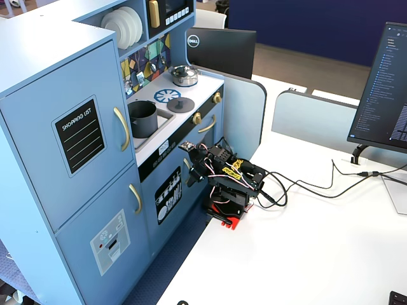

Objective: Pick up the lid from the counter and put it on the gray recipient

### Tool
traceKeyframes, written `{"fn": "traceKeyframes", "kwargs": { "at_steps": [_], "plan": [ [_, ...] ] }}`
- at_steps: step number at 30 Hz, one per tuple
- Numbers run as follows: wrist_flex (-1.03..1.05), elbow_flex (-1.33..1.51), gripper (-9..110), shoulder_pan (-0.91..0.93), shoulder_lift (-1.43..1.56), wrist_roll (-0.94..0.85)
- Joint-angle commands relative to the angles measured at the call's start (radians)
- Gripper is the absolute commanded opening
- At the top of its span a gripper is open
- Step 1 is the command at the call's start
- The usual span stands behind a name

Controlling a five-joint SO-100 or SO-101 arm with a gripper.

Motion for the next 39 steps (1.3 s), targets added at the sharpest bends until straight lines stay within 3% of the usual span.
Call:
{"fn": "traceKeyframes", "kwargs": {
  "at_steps": [1, 15, 26, 33, 36, 39],
  "plan": [
    [0.164, 0.018, 0, 0.014, -0.015, -0.003],
    [0.138, -0.025, 0, 0.018, -0.031, -0.069],
    [0.069, -0.873, 0, 0.021, -0.523, -0.069],
    [0.054, -1.015, 0, 0.063, -0.575, -0.126],
    [-0.123, -1.015, 0, 0.115, -0.555, -0.069],
    [-0.486, -1.019, 0, 0.227, -0.548, -0.072]
  ]
}}
